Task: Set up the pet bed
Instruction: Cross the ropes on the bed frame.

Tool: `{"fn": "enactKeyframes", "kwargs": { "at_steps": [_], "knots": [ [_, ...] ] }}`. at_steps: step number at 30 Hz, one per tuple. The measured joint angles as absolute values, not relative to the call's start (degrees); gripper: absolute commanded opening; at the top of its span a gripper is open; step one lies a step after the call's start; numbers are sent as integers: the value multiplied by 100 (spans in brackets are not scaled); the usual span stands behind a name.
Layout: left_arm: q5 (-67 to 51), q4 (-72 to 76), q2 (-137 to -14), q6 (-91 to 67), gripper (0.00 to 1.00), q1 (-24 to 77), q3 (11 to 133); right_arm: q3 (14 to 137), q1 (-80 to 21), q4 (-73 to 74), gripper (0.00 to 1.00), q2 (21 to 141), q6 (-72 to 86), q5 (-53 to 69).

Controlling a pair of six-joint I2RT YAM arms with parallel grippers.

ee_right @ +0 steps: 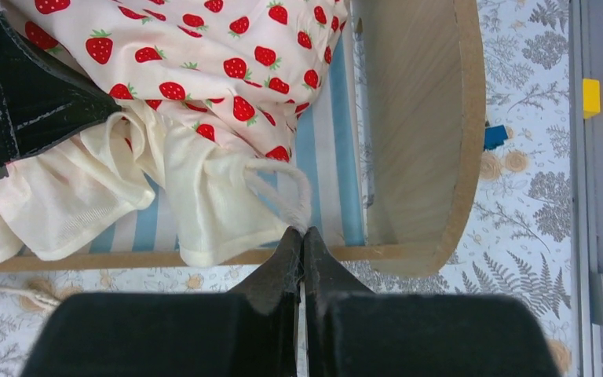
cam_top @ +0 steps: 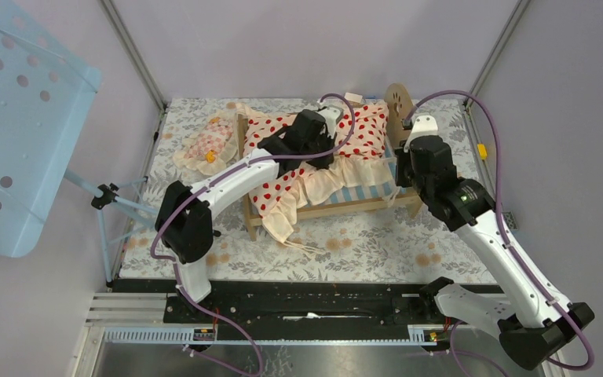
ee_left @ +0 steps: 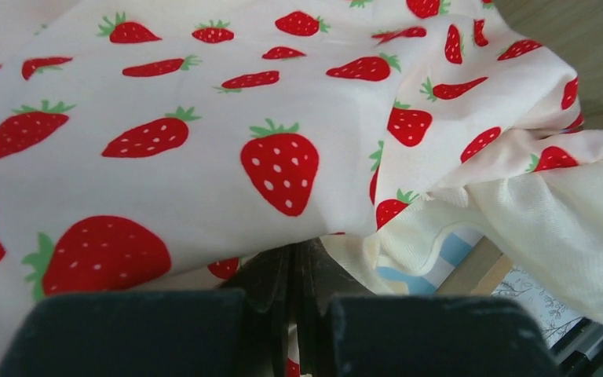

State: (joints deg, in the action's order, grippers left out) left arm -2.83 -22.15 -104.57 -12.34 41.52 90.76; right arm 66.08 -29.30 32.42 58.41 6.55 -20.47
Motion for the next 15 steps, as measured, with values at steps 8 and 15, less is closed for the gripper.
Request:
{"fn": "enactKeyframes", "kwargs": {
  "at_steps": [8,15],
  "knots": [
    [-290,-2220,-10436,-1247,0,4156,8941,6890,-2930,4294,14,5828,913,-1739],
    [-239,-2226,-10383,-1186,0,4156,8842,6130,-2934,4827,57,5555,1422,-880]
  ]
}}
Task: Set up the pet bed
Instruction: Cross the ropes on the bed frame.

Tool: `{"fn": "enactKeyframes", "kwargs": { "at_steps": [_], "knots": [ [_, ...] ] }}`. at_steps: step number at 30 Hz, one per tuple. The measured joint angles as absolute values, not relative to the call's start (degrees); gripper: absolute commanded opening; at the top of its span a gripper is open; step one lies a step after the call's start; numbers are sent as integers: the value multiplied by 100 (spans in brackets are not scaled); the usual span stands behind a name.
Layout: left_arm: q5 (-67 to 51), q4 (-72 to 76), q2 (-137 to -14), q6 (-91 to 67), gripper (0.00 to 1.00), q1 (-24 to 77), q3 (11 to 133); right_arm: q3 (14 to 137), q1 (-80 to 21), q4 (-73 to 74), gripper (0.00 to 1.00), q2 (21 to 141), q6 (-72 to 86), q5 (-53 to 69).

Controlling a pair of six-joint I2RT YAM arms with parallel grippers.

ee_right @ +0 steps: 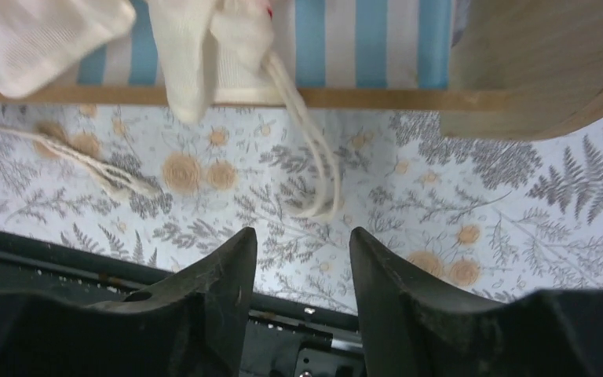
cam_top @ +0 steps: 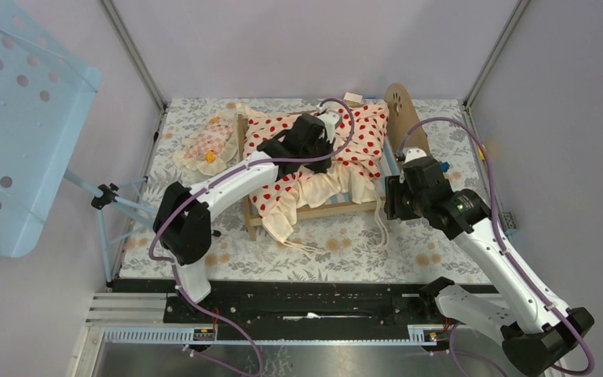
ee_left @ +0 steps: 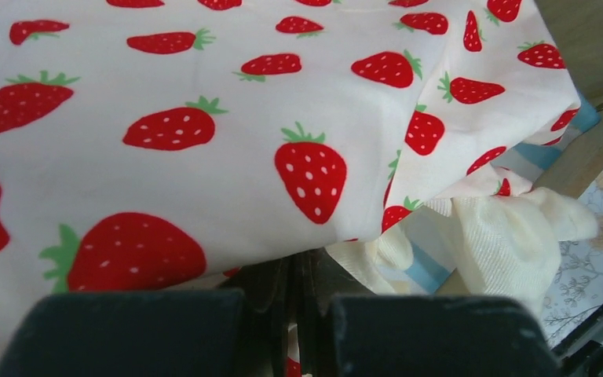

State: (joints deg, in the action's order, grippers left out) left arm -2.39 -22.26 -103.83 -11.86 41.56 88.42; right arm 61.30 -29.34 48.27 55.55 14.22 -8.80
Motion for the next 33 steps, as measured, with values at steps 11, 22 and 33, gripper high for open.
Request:
{"fn": "enactKeyframes", "kwargs": {
  "at_steps": [11,22,33],
  "knots": [
    [75,-2263,-9946,-1033,0,4082,8370,5931,-2936,4678,45,5472,1791,-650],
    [80,-2246,-9907,-993,0,3979,8283,5369,-2936,3391,35,5885,1793,-674],
    [69,-2246,-9907,-969,0,3979,8283,5249,-2936,2853,31,6576,1616,-847]
  ]
}}
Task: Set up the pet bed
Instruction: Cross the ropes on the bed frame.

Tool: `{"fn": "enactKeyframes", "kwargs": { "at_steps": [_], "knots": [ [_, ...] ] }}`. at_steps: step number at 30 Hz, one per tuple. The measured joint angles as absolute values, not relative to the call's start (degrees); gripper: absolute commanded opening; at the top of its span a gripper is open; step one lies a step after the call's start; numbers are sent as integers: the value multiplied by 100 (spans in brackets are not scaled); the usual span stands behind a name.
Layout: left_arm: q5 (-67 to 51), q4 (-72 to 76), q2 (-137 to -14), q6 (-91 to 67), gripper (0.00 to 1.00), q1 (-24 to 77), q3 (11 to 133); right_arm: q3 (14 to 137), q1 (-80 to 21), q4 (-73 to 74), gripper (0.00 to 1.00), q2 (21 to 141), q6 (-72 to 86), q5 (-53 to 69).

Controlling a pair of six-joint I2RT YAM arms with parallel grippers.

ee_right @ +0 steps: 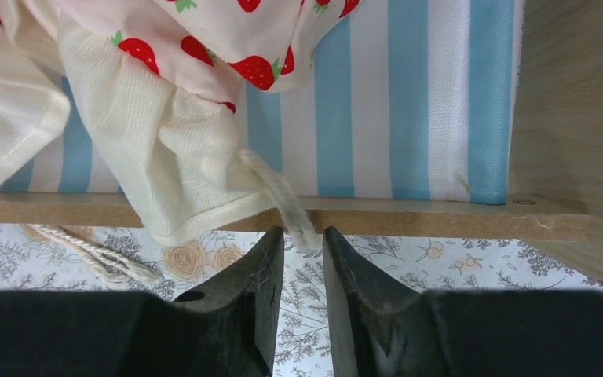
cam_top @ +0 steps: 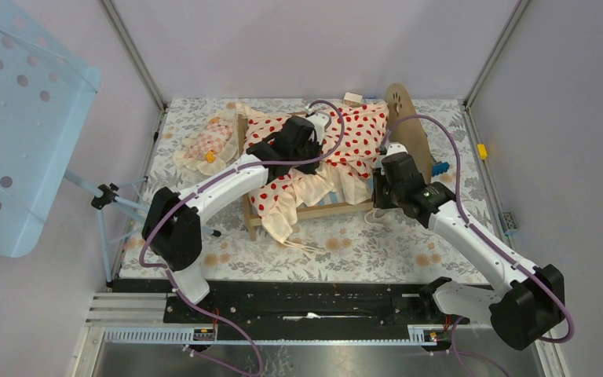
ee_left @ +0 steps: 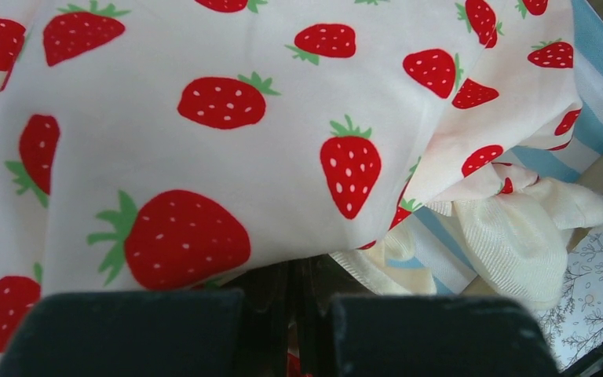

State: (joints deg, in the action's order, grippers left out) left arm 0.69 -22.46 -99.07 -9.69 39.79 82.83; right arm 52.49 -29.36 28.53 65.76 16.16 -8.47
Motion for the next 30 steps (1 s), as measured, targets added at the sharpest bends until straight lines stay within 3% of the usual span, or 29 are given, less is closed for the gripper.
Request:
{"fn": "enactKeyframes", "kwargs": {
  "at_steps": [30],
  "knots": [
    [56,-2239,-9907,-947,0,3979,8232,5168,-2936,2366,32,6997,1492,-1203]
  ]
}}
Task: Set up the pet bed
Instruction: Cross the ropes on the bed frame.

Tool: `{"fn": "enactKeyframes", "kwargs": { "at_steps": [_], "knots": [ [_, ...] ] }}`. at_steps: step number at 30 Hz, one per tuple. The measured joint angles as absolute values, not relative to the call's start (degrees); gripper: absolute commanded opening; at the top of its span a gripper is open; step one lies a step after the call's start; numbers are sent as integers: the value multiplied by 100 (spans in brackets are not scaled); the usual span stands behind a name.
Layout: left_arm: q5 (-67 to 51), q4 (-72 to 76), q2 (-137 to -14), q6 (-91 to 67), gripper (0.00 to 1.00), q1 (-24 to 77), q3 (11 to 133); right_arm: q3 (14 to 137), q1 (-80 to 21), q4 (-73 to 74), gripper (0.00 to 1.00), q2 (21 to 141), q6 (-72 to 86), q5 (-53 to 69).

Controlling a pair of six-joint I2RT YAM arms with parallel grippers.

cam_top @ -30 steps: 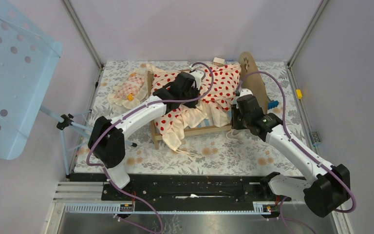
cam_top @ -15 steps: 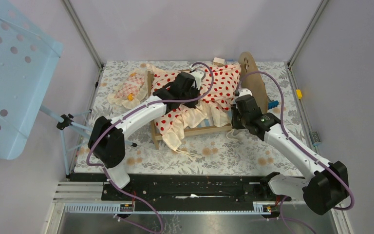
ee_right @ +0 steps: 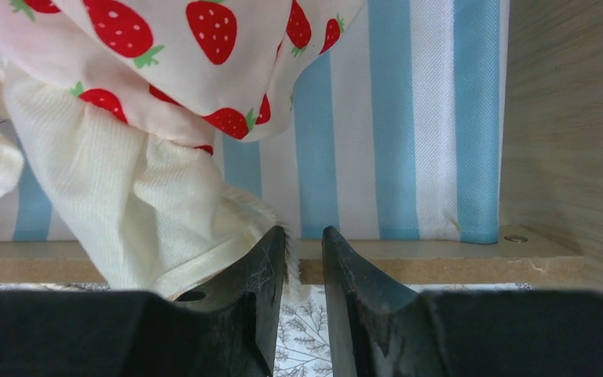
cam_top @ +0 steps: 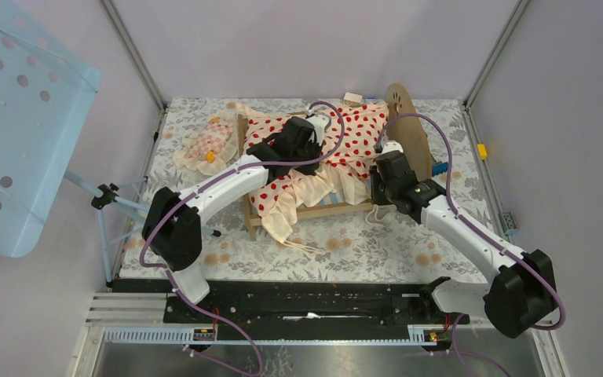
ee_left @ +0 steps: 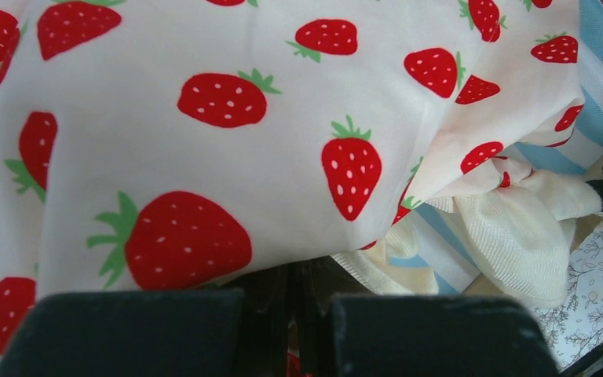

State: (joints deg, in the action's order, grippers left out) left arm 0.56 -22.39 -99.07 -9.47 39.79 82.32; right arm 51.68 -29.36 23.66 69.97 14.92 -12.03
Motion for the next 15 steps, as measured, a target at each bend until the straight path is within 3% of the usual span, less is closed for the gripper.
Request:
{"fn": "enactKeyframes", "kwargs": {
  "at_steps": [15],
  "knots": [
    [38,-2237,-9907,-947,0,3979,8221,5168,-2936,2279,32,7159,1350,-1391]
  ]
}}
